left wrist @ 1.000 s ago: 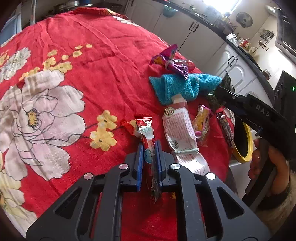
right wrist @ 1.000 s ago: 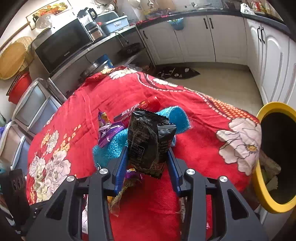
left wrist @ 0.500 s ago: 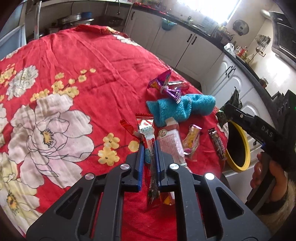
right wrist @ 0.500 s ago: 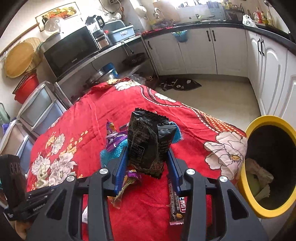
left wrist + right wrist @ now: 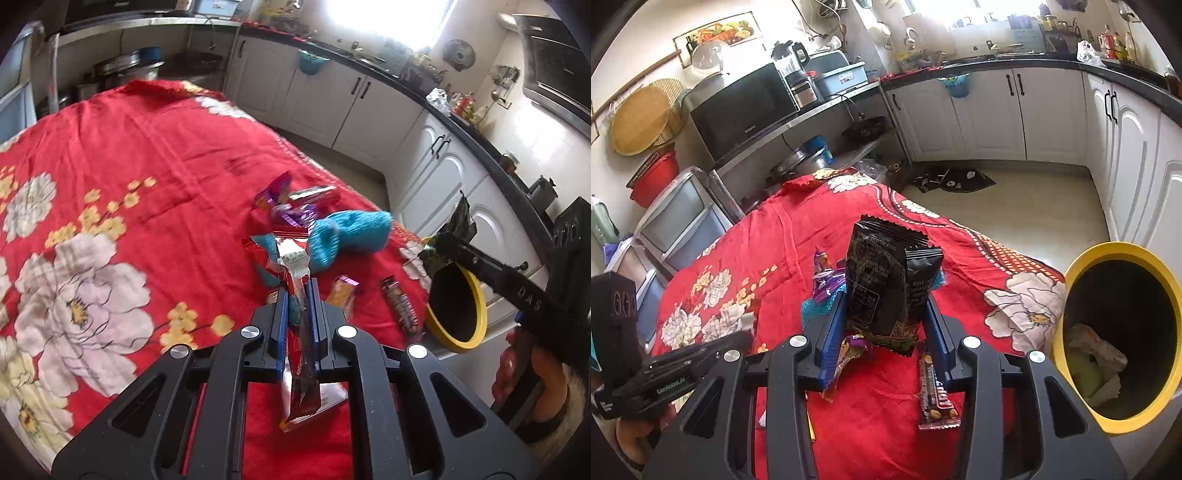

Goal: Collect trash
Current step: 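Carry the red wrapper and black snack bag over the yellow bin with both tools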

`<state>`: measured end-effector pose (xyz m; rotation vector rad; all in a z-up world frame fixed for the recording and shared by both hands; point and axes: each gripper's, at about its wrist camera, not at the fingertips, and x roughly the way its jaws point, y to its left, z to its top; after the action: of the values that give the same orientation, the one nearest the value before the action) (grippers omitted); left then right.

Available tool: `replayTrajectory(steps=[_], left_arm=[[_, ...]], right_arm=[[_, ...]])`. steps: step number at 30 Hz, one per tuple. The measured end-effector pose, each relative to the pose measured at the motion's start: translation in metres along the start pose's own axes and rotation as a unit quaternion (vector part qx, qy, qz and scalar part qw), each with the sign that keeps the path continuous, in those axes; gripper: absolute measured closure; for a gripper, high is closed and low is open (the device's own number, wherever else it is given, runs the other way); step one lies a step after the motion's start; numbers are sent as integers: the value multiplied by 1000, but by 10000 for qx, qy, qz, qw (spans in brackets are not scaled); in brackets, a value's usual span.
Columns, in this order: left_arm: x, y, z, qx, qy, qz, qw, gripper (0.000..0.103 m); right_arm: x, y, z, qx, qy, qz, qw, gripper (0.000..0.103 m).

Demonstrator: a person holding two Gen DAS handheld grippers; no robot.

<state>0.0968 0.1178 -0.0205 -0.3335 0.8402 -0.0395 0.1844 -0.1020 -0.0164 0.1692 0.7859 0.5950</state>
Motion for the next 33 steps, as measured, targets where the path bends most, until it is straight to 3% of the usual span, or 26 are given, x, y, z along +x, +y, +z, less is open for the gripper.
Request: replayTrajectory(steps=[33], left_arm=[[27,-130,44,933,-338,-801,9918,97]], right_arm=[[-98,-78,8,424,-883,-830,9917,64]])
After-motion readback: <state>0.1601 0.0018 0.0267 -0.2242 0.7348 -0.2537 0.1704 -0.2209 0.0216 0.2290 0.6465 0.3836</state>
